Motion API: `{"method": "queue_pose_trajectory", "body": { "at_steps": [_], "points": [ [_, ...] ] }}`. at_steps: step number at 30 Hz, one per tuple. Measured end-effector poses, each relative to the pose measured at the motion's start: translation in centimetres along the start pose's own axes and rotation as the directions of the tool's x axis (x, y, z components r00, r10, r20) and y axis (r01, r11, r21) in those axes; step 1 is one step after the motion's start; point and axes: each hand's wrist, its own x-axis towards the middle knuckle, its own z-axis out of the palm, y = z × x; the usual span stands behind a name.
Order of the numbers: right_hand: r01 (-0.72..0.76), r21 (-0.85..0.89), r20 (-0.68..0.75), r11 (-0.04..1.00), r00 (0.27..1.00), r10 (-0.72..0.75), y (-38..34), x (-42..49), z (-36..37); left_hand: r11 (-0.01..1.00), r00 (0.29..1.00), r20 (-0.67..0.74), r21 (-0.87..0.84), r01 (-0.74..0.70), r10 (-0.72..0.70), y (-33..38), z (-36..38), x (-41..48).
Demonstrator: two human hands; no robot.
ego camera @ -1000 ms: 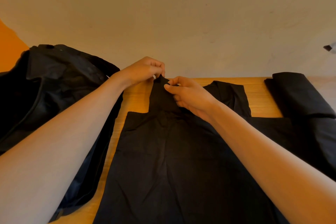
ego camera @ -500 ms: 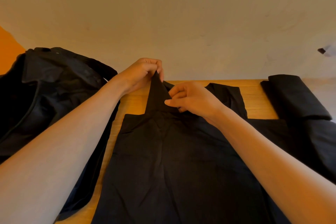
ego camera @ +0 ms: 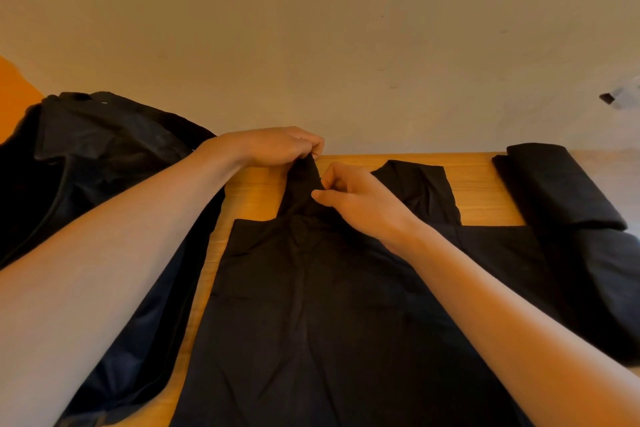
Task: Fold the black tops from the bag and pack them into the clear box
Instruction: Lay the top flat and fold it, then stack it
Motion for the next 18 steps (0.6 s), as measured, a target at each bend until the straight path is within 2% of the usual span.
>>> {"method": "queue_pose_trajectory", "body": {
  "at_steps": [2,5,7,9,12,13,14,16,18],
  "points": [
    [-0.079,0.213,0.055,0.974,0.996,0.069,-0.6,0.3,0.5,1.0,1.0,0.016,0.017,-0.008,0.007,0.0,0.0,-0.1],
    [-0.144,0.511,0.129,0.847,0.988,0.09,-0.9,1.0,1.4,1.0,1.0,0.015,0.002,0.0,0.0,0.1,-0.1,-0.3],
    [-0.18,0.623,0.183,0.761,0.98,0.081,-1.2,1.0,1.8,1.0,1.0,0.008,-0.024,0.004,-0.004,0.0,-0.2,-0.2],
    [-0.2,0.634,0.239,0.747,0.969,0.057,-0.9,1.4,2.3,1.0,1.0,0.016,0.0,-0.013,0.013,-0.2,-0.3,-0.2],
    [-0.26,0.529,0.256,0.808,0.956,0.14,-0.7,1.6,2.2,0.999,1.0,0.018,0.045,-0.021,0.02,-0.7,-0.5,-0.4],
    [-0.243,0.432,0.217,0.868,0.963,0.162,-0.7,1.5,2.0,0.998,1.0,0.006,0.063,-0.014,0.013,-0.9,-0.6,-0.5],
    [-0.195,0.264,0.158,0.945,0.975,0.157,-0.9,1.1,1.7,0.997,1.0,-0.011,0.078,-0.009,0.009,-1.1,-0.5,-0.6],
    [-0.023,-0.087,-0.01,0.996,1.0,0.023,-0.5,0.4,1.4,0.997,0.998,-0.063,0.076,-0.011,0.016,-1.3,-0.4,-0.7],
    [0.137,-0.361,-0.156,0.922,0.966,-0.205,0.5,-0.9,0.7,0.998,0.993,-0.119,0.058,-0.015,0.022,-1.4,-0.1,-0.6]
  ]
}}
